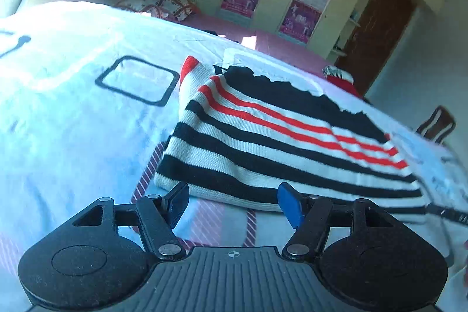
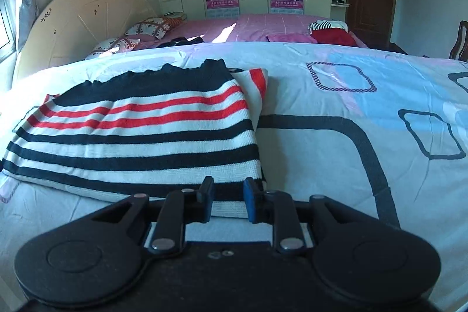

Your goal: Fold small clothes

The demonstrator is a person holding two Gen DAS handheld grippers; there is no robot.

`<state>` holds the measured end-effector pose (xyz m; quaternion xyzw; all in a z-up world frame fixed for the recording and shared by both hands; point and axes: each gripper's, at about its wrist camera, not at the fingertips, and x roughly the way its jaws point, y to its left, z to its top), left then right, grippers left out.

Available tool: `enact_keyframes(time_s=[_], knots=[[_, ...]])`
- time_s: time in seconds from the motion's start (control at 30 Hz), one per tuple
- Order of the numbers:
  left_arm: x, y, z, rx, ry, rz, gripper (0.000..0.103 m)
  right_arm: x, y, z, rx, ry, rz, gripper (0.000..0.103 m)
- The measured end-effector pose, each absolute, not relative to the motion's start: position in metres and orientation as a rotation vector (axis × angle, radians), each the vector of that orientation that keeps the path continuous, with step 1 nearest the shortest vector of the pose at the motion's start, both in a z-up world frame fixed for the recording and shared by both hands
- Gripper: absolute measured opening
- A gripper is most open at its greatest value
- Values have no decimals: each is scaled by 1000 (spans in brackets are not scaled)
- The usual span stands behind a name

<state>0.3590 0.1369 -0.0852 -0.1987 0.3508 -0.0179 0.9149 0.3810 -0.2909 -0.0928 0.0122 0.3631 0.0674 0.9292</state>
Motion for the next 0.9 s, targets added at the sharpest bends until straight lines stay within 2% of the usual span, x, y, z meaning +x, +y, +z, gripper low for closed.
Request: enact_keyframes(time_s=[0.13,0.27,0.47,0.7,0.8,0.9], knots=[[355,156,-121,-735,726,-13,66,383,-270,-90,63,732,210,23],[348,169,-145,-955,632,17,63,388,-246,-89,78,718,254,23],[366,172,-159,-1003,583,36,43,414,-215,-92,89,722,309,19],[395,174,-172,-1027,543,33,21,462,-175,-96,71,744,370,6],[396,175,-173,-1016,530,17,14,471,-161,-97,61,748,408,5],[395,174,-171,-1002,523,15,14,479,-146,-100,34,761,433,4]])
